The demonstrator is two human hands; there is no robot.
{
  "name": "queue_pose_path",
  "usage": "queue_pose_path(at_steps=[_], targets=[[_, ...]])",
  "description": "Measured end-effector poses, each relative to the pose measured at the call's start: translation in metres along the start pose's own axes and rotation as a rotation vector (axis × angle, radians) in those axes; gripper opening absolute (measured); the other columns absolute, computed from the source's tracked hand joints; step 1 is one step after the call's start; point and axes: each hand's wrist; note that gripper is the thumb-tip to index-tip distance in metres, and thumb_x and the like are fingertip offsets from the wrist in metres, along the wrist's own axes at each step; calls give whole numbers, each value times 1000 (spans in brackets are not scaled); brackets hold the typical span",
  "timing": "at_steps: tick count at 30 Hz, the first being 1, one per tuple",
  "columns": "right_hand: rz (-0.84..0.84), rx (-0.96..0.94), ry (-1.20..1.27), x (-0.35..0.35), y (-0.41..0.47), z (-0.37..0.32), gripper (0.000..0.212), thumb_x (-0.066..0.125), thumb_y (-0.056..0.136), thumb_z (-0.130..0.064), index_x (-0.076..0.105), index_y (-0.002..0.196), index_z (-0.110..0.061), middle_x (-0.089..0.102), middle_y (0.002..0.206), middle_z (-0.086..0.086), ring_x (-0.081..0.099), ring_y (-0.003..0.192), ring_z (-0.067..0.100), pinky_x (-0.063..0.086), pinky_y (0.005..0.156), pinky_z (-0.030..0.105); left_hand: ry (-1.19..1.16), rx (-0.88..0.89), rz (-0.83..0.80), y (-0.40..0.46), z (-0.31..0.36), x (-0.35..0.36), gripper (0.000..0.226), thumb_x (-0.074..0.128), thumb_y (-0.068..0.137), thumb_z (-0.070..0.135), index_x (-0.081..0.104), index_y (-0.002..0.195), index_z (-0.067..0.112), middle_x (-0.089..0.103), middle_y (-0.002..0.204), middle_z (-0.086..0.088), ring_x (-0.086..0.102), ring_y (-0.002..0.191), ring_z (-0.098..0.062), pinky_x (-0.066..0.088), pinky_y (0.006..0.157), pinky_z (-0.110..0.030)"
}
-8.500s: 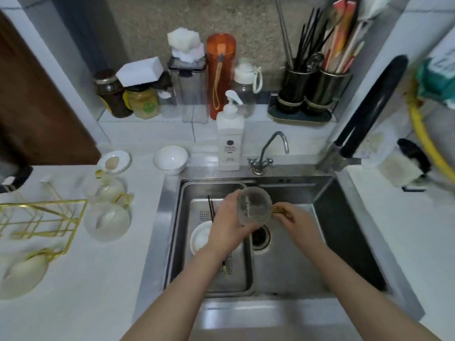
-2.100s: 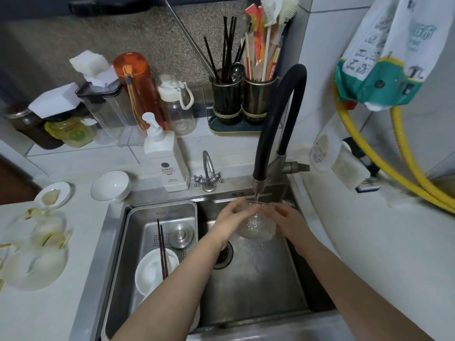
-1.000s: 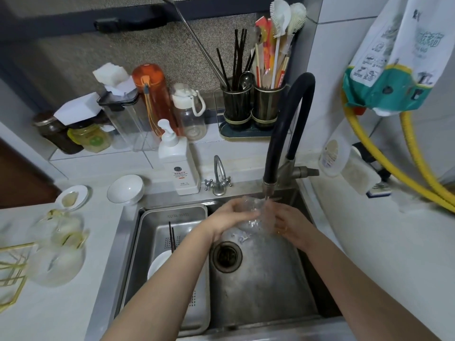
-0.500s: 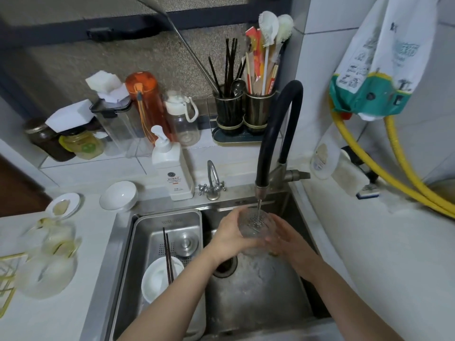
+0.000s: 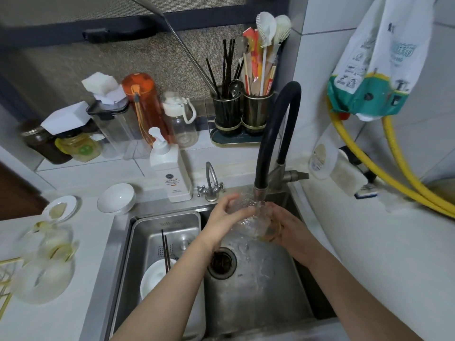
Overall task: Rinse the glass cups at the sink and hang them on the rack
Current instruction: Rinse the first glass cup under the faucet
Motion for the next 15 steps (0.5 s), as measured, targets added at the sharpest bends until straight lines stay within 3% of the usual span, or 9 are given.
queue_pose_path(at_steps=[3, 6, 10, 12, 15], targets=[[23, -40, -51, 0, -4, 5, 35, 56, 89, -27, 62, 123, -23, 68, 120, 2, 67, 107, 18, 57, 81, 31, -166, -61, -74, 0, -11, -8, 87, 91, 55, 43, 56, 132, 26, 53, 140, -1, 48, 132, -18, 37, 114, -41], [4, -95, -155, 0, -3, 8, 36, 57, 93, -16, 59, 128, -21, 66, 123, 3, 64, 112, 21, 56, 88, 33, -125, -91, -123, -2, -18, -12, 84, 88, 62, 43, 53, 137, 28, 52, 141, 2, 45, 133, -13, 35, 115, -37], [43, -79, -198, -4, 9, 14, 39, 61, 92, -17, 56, 131, -18, 63, 127, 6, 60, 118, 25, 50, 100, 41, -124, -122, -63, -7, -24, -12, 50, 70, 84, 25, 51, 130, 18, 58, 134, -11, 54, 124, -19, 37, 113, -35], [104, -82, -223, -3, 12, 17, 46, 66, 87, -21, 52, 131, -18, 62, 126, 4, 59, 118, 22, 49, 101, 40, -91, -138, -69, -10, -24, -8, 47, 68, 87, 34, 51, 130, 24, 54, 139, -7, 50, 129, -18, 34, 116, -40], [171, -92, -230, 4, 13, 23, 55, 71, 82, -18, 44, 129, -15, 57, 128, 1, 58, 114, 12, 51, 89, 26, -173, -164, -76, -11, -20, 1, 76, 69, 75, 61, 46, 138, 25, 52, 140, 1, 49, 130, -16, 33, 116, -42]])
Point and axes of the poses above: each hand's wrist, its own y-axis towards the middle knuckle, its own x-axis out of the palm, z = x × y
